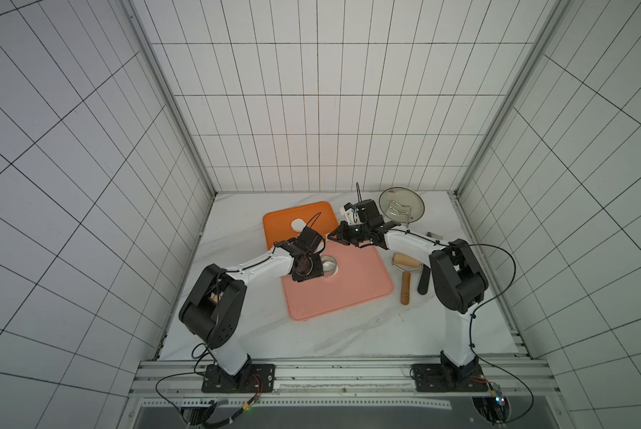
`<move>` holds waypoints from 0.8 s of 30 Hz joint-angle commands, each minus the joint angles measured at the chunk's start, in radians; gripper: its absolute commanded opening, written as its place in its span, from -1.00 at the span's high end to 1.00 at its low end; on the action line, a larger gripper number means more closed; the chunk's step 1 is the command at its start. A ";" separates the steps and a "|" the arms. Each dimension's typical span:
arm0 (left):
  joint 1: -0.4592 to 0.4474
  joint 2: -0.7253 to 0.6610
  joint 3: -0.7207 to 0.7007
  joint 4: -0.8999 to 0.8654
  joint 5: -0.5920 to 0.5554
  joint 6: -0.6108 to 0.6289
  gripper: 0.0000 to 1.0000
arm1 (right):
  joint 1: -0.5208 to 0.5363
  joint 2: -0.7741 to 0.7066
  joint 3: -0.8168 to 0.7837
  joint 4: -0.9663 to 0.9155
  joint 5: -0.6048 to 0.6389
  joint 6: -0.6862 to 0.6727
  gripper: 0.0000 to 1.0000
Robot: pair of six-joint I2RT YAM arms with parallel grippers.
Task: Roll out the dumpling wrappers from the dough
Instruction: Remove the dumpling wrapper from the work surface.
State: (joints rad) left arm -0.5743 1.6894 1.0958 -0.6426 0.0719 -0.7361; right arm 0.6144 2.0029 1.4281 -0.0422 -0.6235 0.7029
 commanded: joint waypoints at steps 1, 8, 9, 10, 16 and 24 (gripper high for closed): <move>0.002 0.037 0.047 0.035 -0.022 -0.005 -0.01 | -0.013 0.013 0.008 0.021 0.002 0.003 1.00; 0.014 0.104 0.096 0.015 -0.043 -0.003 0.09 | -0.026 0.008 -0.010 0.035 0.009 0.006 1.00; 0.018 0.111 0.098 0.012 -0.042 -0.003 0.15 | -0.030 0.007 -0.016 0.040 0.013 0.012 1.00; 0.021 0.117 0.099 0.007 -0.042 0.000 0.20 | -0.037 0.004 -0.023 0.051 0.015 0.020 1.00; 0.027 0.122 0.091 -0.005 -0.041 0.010 0.44 | -0.075 -0.014 -0.049 0.079 0.027 0.037 1.00; 0.028 0.127 0.099 -0.019 -0.038 0.029 0.50 | -0.122 -0.053 -0.109 0.113 0.046 0.052 1.00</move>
State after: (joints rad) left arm -0.5495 1.8027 1.1751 -0.6514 0.0463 -0.7258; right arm 0.5117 1.9984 1.3571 0.0391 -0.6010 0.7437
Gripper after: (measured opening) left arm 0.246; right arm 0.037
